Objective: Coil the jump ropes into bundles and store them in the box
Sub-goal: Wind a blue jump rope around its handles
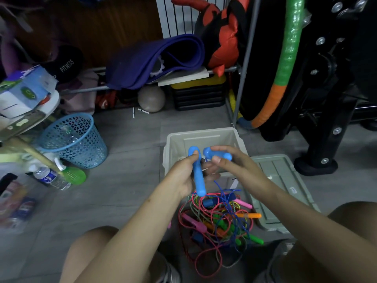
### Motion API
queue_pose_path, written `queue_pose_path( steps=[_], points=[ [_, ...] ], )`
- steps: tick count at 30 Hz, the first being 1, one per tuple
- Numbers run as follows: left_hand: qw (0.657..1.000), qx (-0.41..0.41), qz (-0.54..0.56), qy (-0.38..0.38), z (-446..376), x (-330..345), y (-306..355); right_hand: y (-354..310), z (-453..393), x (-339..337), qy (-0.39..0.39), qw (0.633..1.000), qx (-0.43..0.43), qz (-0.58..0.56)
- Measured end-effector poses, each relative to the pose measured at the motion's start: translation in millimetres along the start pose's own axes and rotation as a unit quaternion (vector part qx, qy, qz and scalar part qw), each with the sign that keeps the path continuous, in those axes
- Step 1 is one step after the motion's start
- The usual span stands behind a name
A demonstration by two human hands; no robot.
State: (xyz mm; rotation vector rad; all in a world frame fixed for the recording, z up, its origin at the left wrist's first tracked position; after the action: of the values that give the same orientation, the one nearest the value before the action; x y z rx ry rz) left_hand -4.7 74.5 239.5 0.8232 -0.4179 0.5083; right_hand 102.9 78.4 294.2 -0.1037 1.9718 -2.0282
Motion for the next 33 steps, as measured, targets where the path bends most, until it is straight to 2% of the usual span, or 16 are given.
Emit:
queue_pose_path(
  steps=[7, 13, 16, 19, 21, 23, 26, 28, 33],
  points=[
    [1.0, -0.019, -0.015, 0.0, 1.9, -3.0, -2.8, -2.3, 13.3, 18.4, -0.022, 0.981, -0.089, 0.17],
    [0.998, -0.033, -0.027, -0.041, 7.4, 3.1, -3.1, -8.9, 14.3, 22.6, -0.034, 0.978, -0.146, 0.145],
    [0.998, -0.017, -0.038, -0.041, 6.4, 1.3, -1.4, -7.6, 12.2, 23.4, -0.053, 0.985, -0.129, 0.099],
    [0.996, 0.033, -0.074, -0.041, 4.2, 0.0, 6.8, -14.2, 8.3, 9.4, 0.004, 0.978, -0.142, 0.156],
    [0.991, 0.064, -0.105, -0.05, 5.8, 1.4, 12.1, -15.6, 2.2, -11.4, 0.079, 0.977, -0.124, 0.152],
    [0.984, 0.076, -0.145, -0.076, 9.4, 6.4, 11.9, -6.2, -6.4, -26.8, 0.113, 0.985, -0.068, 0.116],
    [0.97, 0.076, -0.197, -0.121, 15.1, 17.4, 6.1, 16.7, -17.0, -21.6, 0.048, 0.996, 0.043, 0.066],
    [0.959, 0.068, -0.23, -0.148, 18.6, 23.5, 1.7, 23.3, -17.5, -16.4, 0.021, 0.995, 0.088, 0.035],
    [0.942, 0.024, -0.283, -0.181, 21.8, 27.9, -10.7, 12.8, -20.4, -8.7, -0.013, 0.998, 0.057, 0.033]
  ],
)
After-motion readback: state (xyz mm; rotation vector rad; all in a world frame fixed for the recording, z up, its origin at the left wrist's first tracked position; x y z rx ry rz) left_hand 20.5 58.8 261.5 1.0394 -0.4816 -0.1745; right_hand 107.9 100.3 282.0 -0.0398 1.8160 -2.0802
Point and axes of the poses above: each hand's wrist, its own z-axis away from the middle knuckle, its own x-axis out of the palm, y = z × x, the point moved 10 cm from there along -z, towards the middle knuckle, and after that the axes turned 7 degrees about z, right-handed, at the moved point
